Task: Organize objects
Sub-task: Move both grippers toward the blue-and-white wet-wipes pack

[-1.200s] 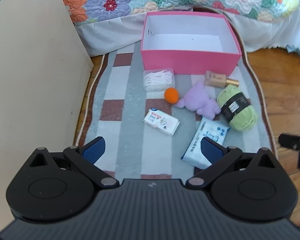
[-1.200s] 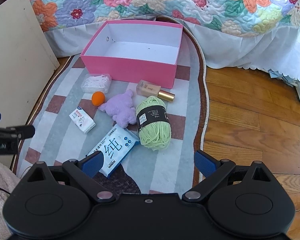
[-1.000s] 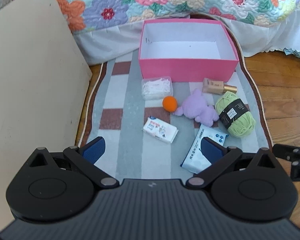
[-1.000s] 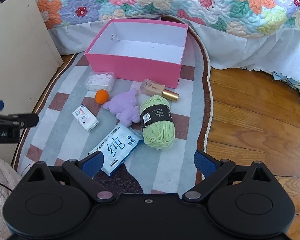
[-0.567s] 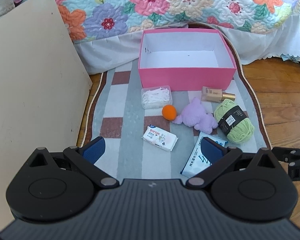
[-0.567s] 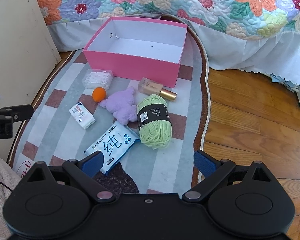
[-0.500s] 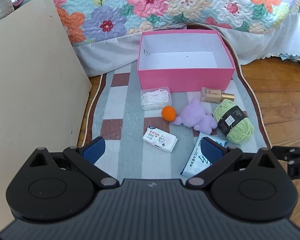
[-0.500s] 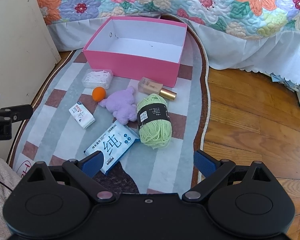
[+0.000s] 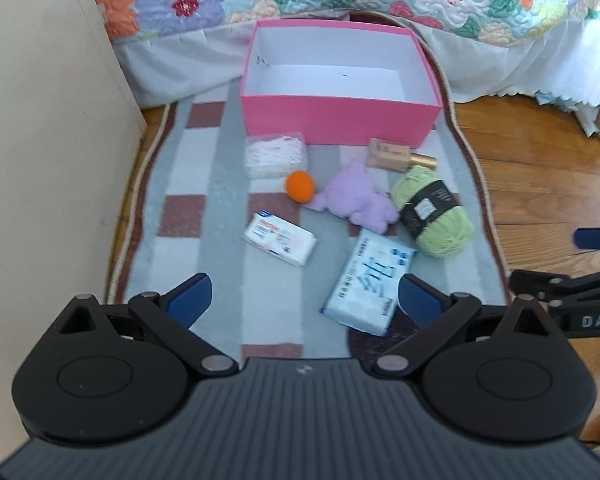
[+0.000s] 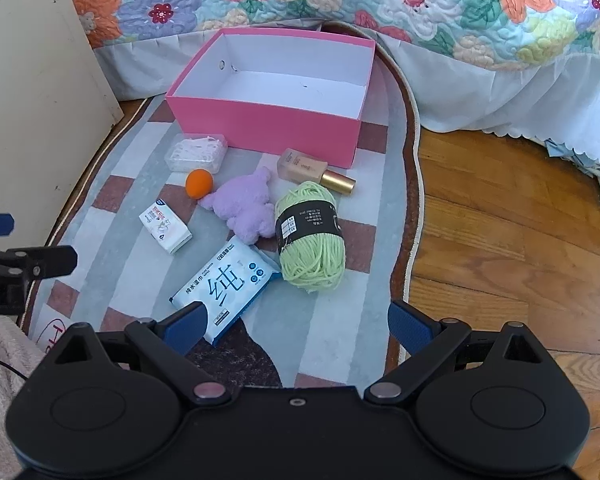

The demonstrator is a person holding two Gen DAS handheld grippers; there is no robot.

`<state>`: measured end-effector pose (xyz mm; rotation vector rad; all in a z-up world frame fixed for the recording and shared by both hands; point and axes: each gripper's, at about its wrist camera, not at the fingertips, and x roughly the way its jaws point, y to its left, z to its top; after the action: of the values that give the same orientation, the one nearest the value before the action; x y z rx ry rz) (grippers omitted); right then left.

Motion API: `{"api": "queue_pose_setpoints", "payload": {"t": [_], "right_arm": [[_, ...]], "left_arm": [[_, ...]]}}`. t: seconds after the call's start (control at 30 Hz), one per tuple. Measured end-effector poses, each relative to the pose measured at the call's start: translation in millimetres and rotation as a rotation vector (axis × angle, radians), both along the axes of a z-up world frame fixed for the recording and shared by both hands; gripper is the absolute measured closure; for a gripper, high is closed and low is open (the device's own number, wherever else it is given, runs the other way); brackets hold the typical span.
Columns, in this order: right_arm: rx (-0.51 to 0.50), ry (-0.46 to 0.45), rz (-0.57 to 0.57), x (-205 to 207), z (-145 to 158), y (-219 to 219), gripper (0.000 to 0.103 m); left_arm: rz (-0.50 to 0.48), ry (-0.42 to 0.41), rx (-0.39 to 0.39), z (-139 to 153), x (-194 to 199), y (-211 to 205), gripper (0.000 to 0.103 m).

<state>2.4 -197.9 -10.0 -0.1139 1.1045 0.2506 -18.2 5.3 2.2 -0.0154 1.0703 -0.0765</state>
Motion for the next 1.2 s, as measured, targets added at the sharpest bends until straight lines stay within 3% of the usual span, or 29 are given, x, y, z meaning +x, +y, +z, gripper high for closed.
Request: {"api": "queue_pose_setpoints", "payload": {"t": [0.5, 1.0, 1.2], "right_arm": [[0.01, 0.011, -0.008, 1.3, -2.0, -3.9, 0.004], [0.009, 0.012, -0.005, -0.5, -2.0, -6.3, 0.004], [-0.01, 0.016, 0.008, -2.5, 0.1, -7.5, 0.004]], "left_arm": [[0.045, 0.04, -0.016, -1.3, -0.5, 4.4, 0.003], [0.103, -0.003, -0.038, 7.9, -5.1, 10.9, 0.003], [0.08, -0.012, 0.002, 11.9, -5.3, 9.8, 0.003]]}}
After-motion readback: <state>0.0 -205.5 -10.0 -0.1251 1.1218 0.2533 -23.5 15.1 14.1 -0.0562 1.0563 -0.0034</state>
